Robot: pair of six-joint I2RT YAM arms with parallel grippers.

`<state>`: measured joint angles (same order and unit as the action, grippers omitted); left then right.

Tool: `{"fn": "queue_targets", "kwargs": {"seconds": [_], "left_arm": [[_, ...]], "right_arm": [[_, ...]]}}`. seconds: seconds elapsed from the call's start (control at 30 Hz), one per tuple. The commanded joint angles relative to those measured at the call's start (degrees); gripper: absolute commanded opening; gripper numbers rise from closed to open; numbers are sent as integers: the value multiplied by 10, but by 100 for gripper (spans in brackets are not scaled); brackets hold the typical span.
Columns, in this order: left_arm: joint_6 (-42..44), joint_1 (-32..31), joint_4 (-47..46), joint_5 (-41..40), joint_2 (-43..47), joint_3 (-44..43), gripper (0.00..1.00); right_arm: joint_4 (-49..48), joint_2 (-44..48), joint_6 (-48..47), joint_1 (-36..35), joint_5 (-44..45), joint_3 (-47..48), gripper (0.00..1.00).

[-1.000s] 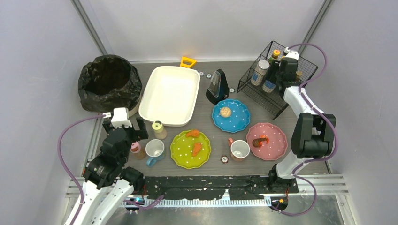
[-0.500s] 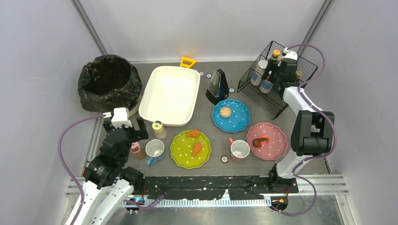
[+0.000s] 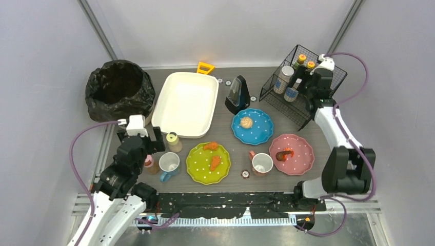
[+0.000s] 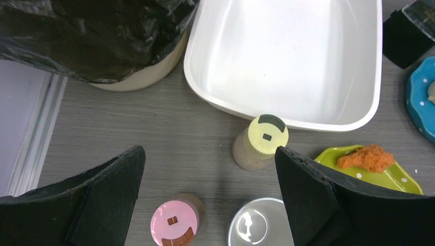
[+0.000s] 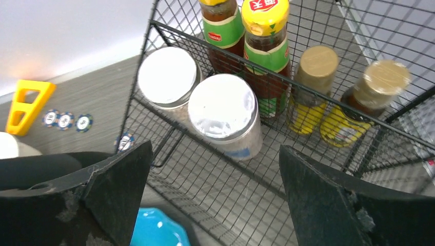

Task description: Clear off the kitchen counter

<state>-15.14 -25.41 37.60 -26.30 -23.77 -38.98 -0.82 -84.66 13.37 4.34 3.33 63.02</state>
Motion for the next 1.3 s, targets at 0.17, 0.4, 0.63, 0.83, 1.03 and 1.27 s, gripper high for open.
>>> {"fn": "queue_targets", "kwargs": {"seconds": [0.17, 0.4, 0.63, 0.83, 1.03, 1.27], "left_arm": [[-75, 3, 36, 48, -99, -42, 100], [-85, 3, 36, 94, -203, -69, 100], [-2, 3, 81, 156, -352, -150, 87], [38, 4, 126, 173, -467, -201, 81], [40, 11, 127, 174, -517, -205, 72], [35, 12, 106, 190, -512, -198, 61]], "right_arm": [[-18, 206, 29, -93, 6, -117, 97], [-73, 298, 19, -202, -65, -224, 97], [-97, 350, 19, -242, -108, -282, 97], [-99, 410, 3, -242, -100, -310, 97], [-77, 423, -8, -243, -78, -313, 97], [-90, 416, -9, -243, -91, -320, 97]]}}
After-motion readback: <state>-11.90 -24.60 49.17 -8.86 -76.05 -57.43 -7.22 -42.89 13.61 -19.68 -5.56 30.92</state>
